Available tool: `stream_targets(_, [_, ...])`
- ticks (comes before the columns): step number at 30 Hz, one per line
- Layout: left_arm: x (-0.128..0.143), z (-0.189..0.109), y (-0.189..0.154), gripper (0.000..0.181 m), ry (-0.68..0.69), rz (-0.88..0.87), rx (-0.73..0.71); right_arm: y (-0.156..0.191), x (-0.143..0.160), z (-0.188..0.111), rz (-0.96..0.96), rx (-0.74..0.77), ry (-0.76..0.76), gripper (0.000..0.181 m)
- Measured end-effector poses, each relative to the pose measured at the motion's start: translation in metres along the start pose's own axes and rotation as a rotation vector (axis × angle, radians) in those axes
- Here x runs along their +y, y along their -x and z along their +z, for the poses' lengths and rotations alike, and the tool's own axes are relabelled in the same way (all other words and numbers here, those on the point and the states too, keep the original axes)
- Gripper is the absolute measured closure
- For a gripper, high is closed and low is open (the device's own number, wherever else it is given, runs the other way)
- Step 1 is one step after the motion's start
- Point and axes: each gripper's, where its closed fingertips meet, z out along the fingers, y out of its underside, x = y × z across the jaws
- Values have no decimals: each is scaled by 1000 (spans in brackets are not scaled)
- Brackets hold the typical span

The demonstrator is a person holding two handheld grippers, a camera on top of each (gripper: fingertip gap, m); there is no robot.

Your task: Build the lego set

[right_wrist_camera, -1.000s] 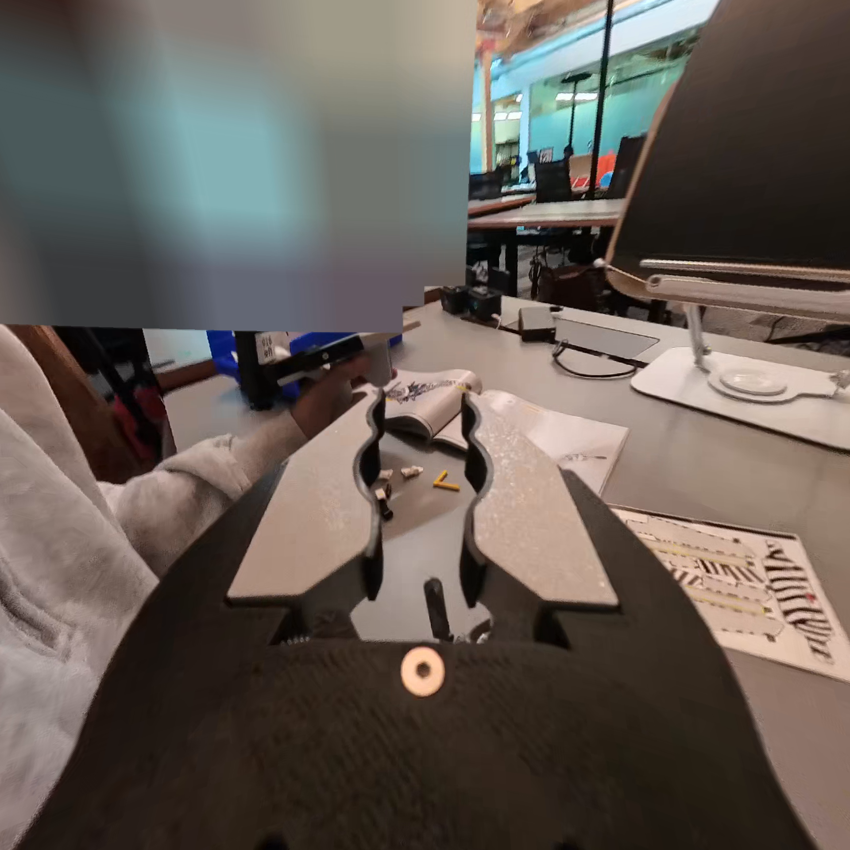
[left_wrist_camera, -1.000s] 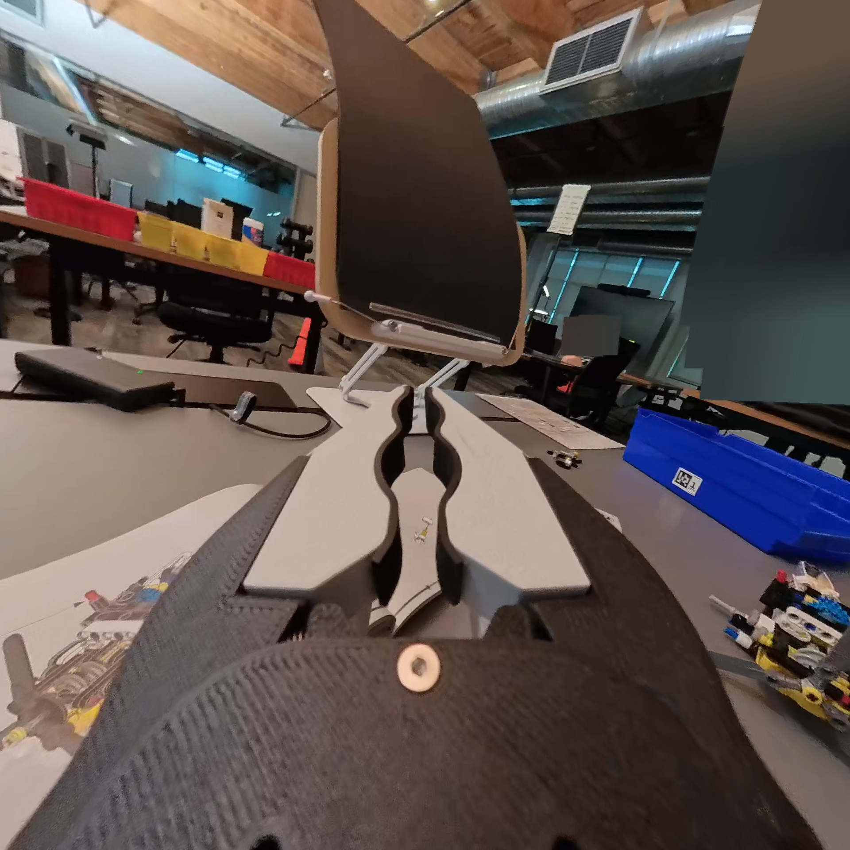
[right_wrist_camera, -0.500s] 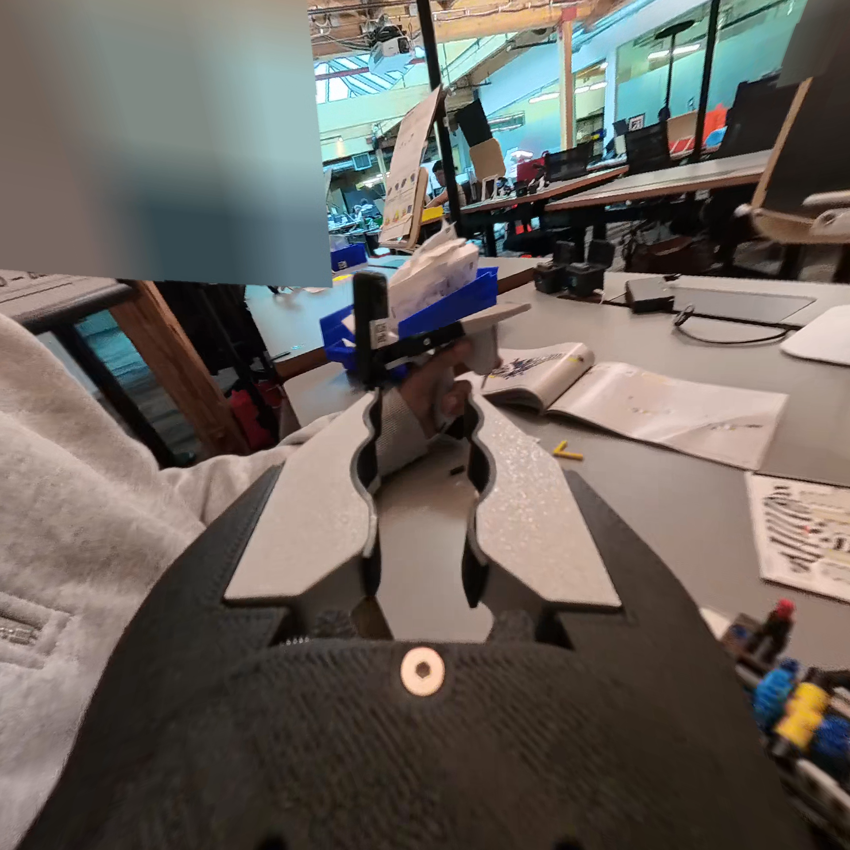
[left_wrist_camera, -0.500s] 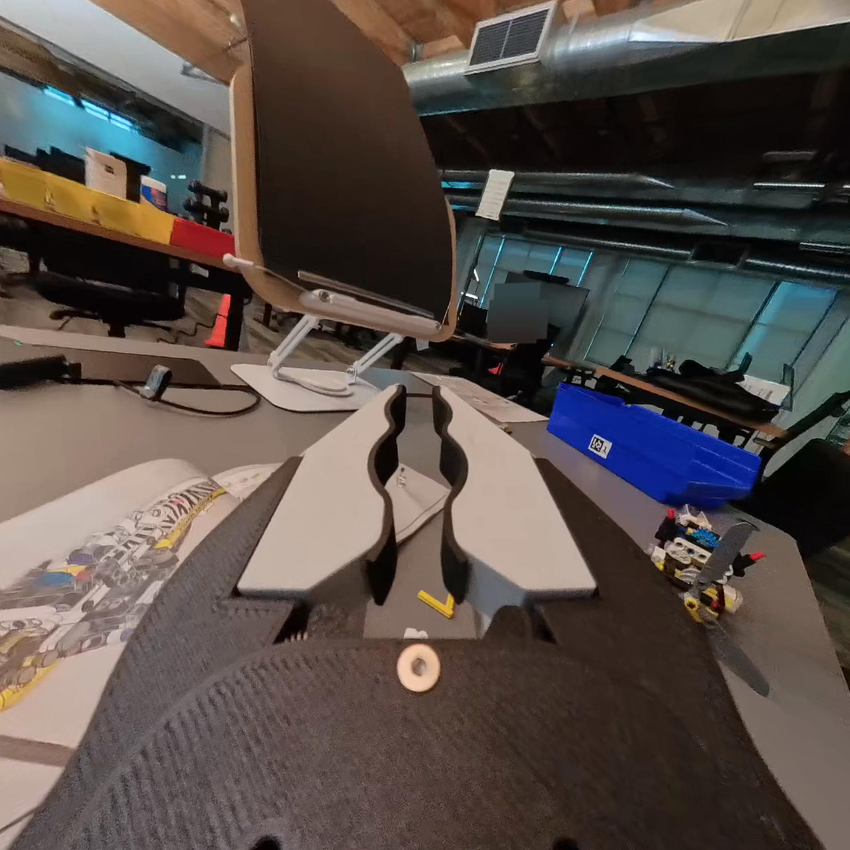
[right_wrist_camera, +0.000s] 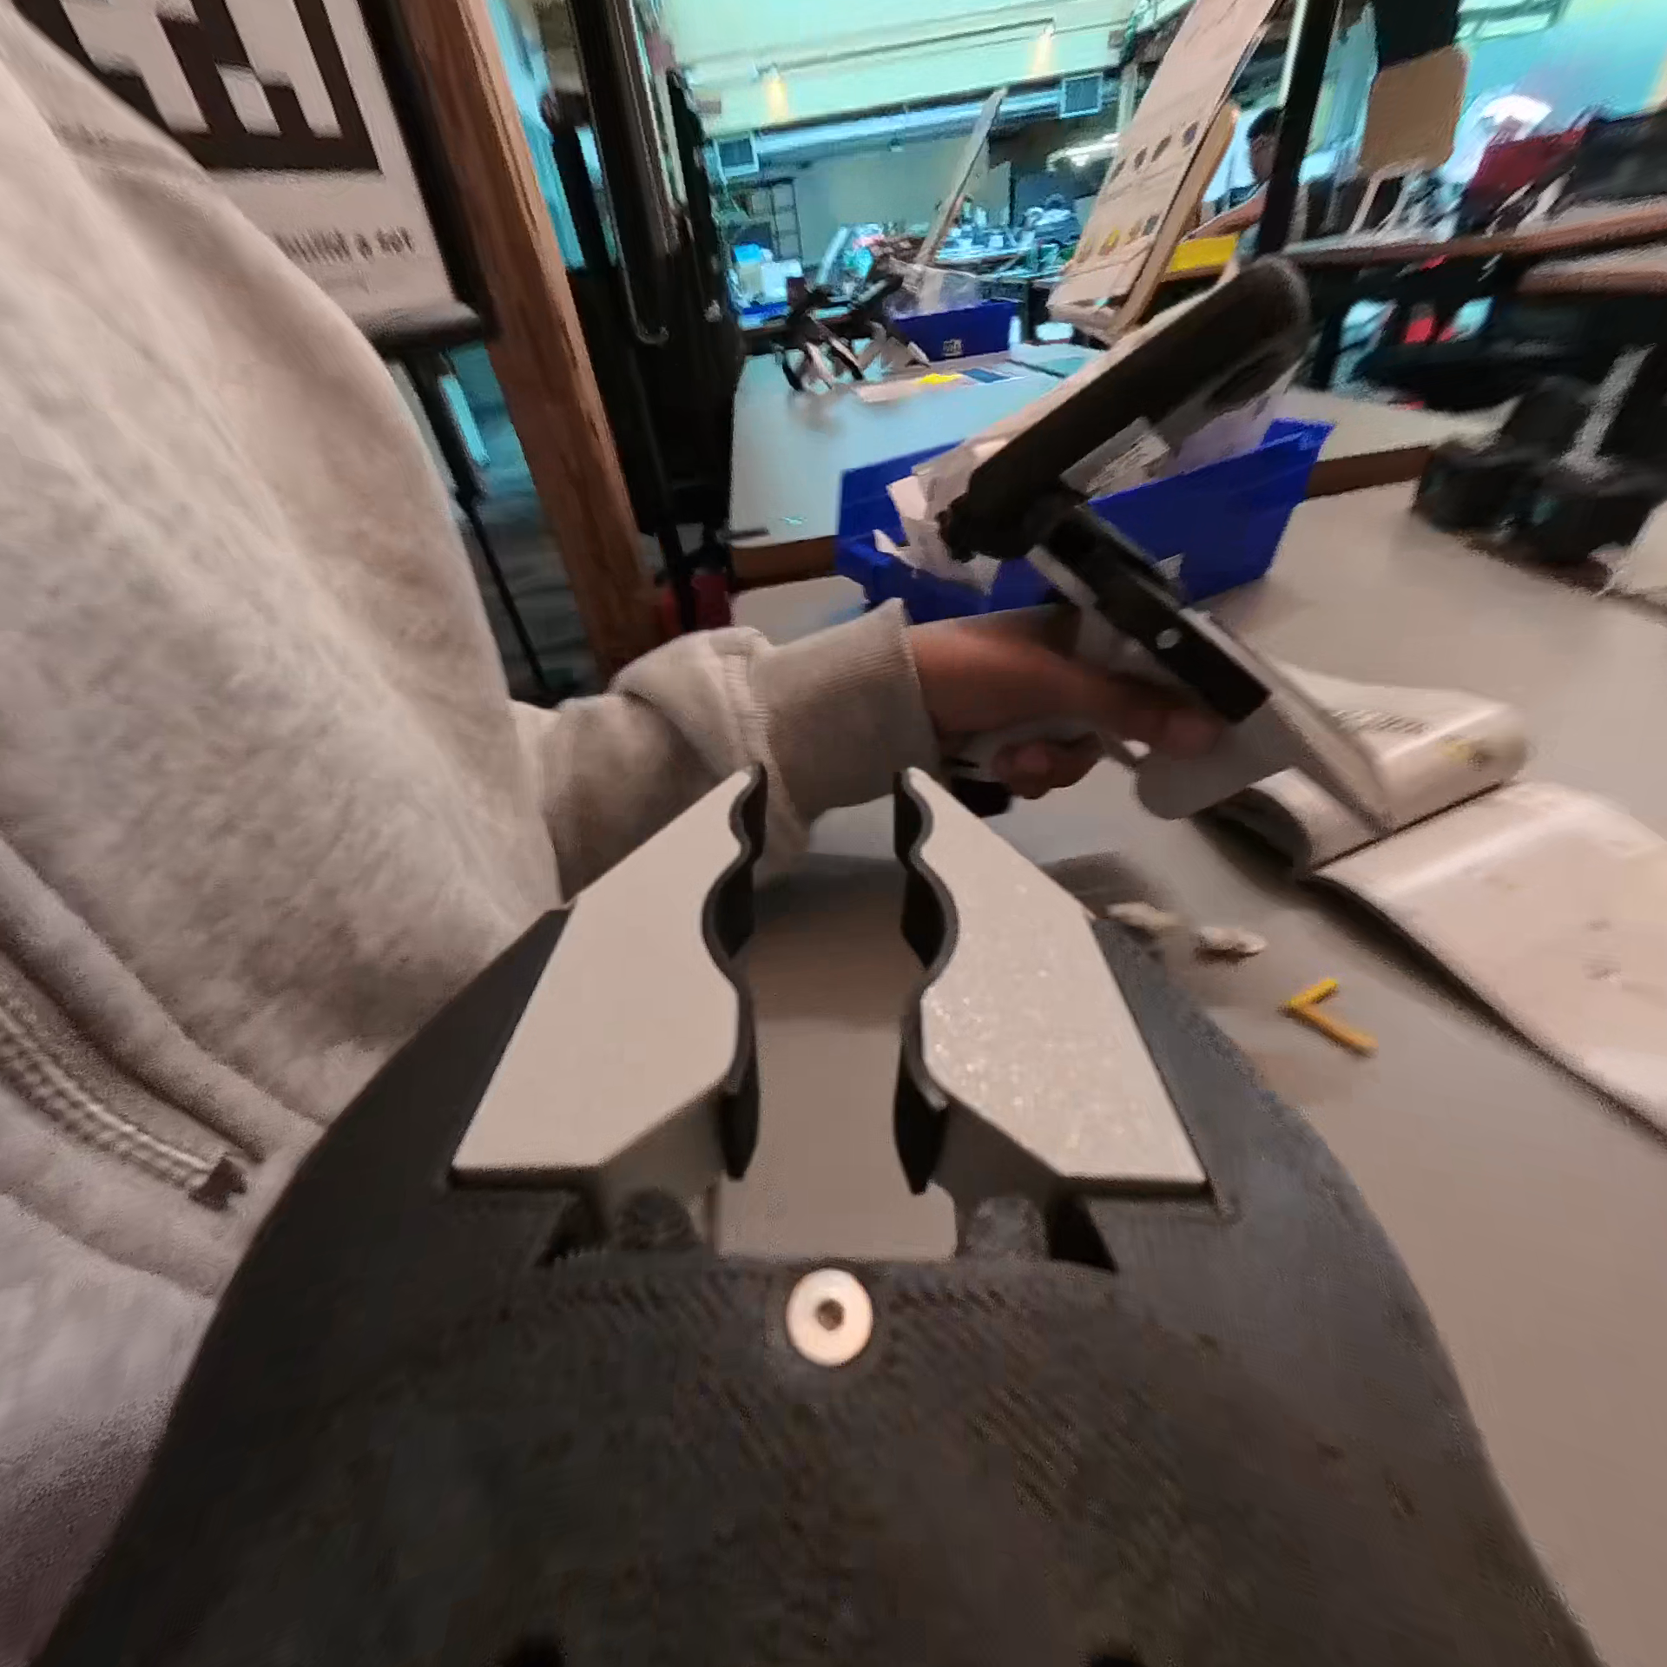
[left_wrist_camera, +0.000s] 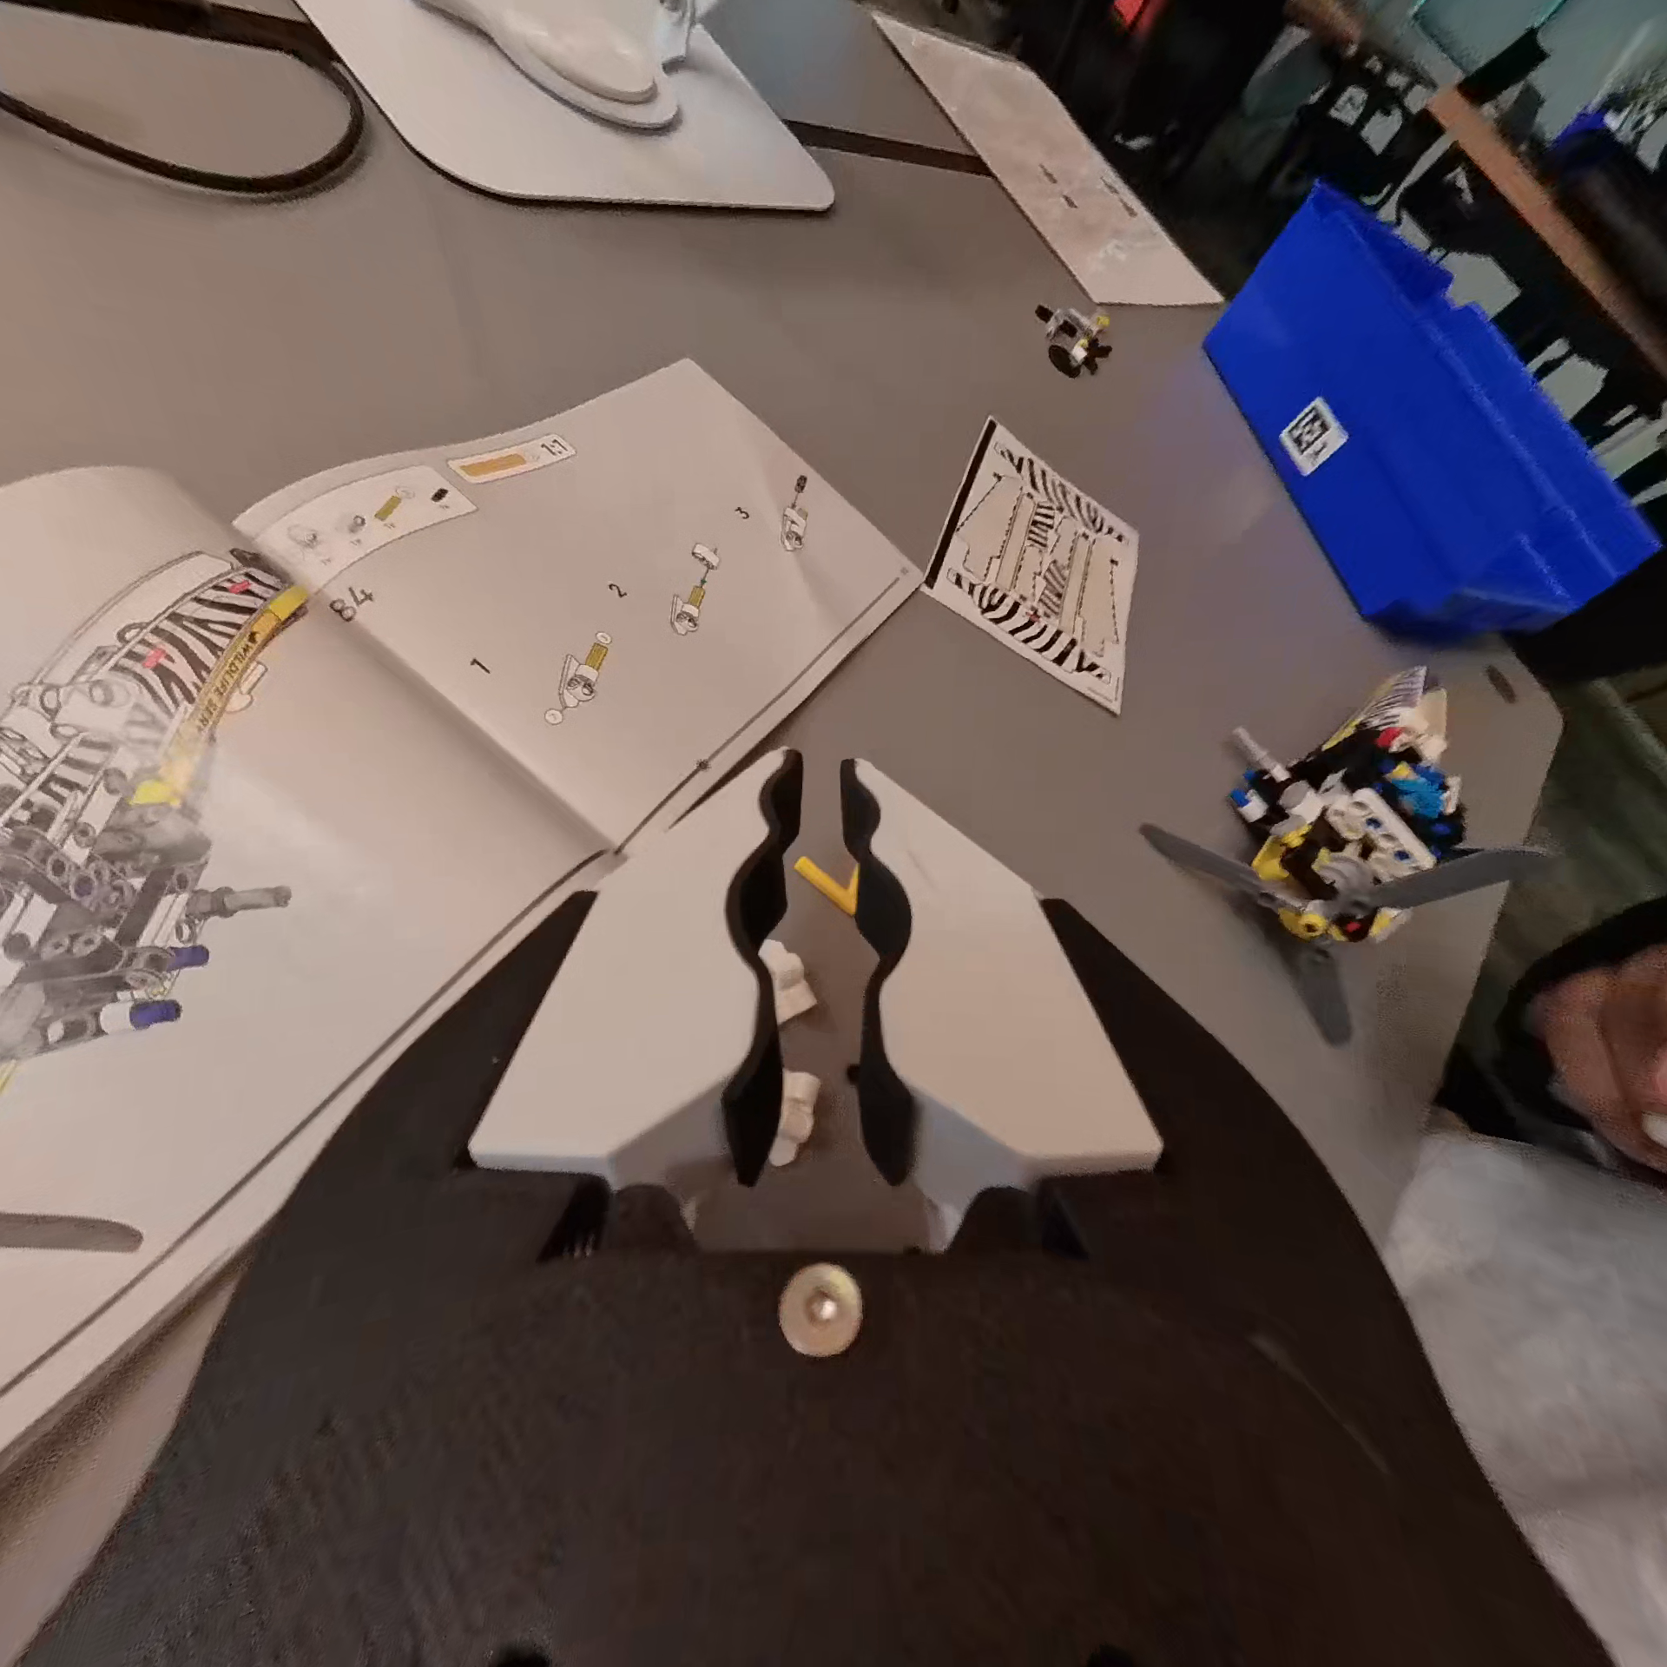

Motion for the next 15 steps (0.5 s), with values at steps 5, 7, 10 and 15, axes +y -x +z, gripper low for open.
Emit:
stream_targets(5, [6,-7,-5,177,-31,-57,-11,-1,-11,0,-133,33,5,155])
stream_targets(7, [14,-10,-10,176,-36,-73,-15,8,-8,-2,-128,13,2,154])
stream_targets(10, [23,-16,-24,174,-60,-62,-4,23,-3,-5,-143,0,12,154])
stream_targets(15, [32,-27,-42,164,-93,-51,49,25,8,-6,-222,114,25,155])
